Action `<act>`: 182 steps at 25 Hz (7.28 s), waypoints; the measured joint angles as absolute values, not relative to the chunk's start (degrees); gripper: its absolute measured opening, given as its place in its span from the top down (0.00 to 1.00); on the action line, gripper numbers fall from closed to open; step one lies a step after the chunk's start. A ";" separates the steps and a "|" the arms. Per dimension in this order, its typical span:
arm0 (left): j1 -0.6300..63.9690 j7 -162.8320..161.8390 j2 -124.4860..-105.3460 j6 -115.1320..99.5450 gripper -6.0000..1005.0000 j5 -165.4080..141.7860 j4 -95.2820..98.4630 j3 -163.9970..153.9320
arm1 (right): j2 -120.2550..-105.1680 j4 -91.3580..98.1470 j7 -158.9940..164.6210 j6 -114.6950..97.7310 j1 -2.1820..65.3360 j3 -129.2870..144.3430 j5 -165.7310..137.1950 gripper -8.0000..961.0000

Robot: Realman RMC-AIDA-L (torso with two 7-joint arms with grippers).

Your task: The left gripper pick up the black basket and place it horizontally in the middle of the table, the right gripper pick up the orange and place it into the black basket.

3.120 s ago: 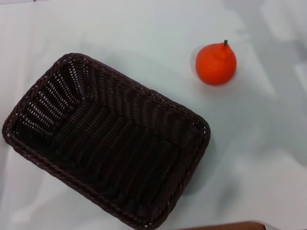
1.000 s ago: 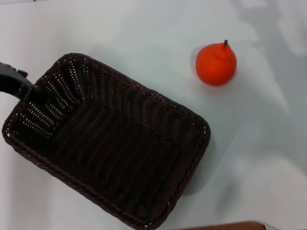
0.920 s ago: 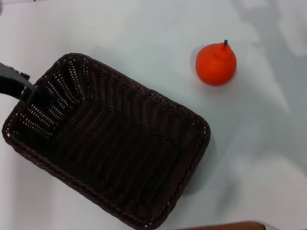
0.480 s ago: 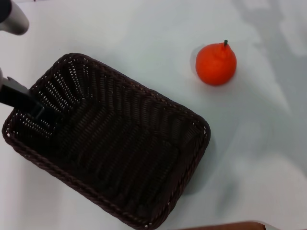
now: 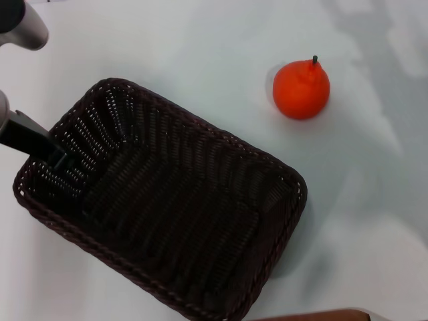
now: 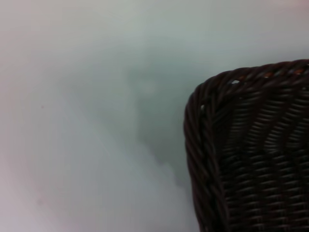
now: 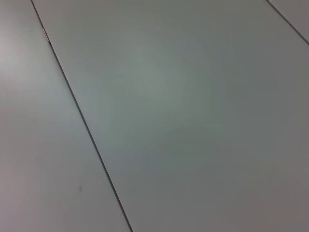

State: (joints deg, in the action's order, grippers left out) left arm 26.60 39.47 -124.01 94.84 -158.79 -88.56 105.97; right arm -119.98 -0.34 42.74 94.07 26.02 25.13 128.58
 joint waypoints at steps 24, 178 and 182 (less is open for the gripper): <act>28.13 26.35 -123.84 96.08 0.84 -154.02 -82.45 133.71 | -119.79 0.36 44.21 90.02 27.90 25.13 128.58 0.03; 5.79 63.18 -123.99 92.34 0.33 -77.80 -58.23 142.98 | -119.91 28.68 74.94 89.37 33.99 60.82 109.72 0.95; 5.37 63.36 -124.03 92.83 0.33 -77.77 -57.51 143.01 | -119.69 30.16 75.36 85.96 35.48 65.78 108.13 0.95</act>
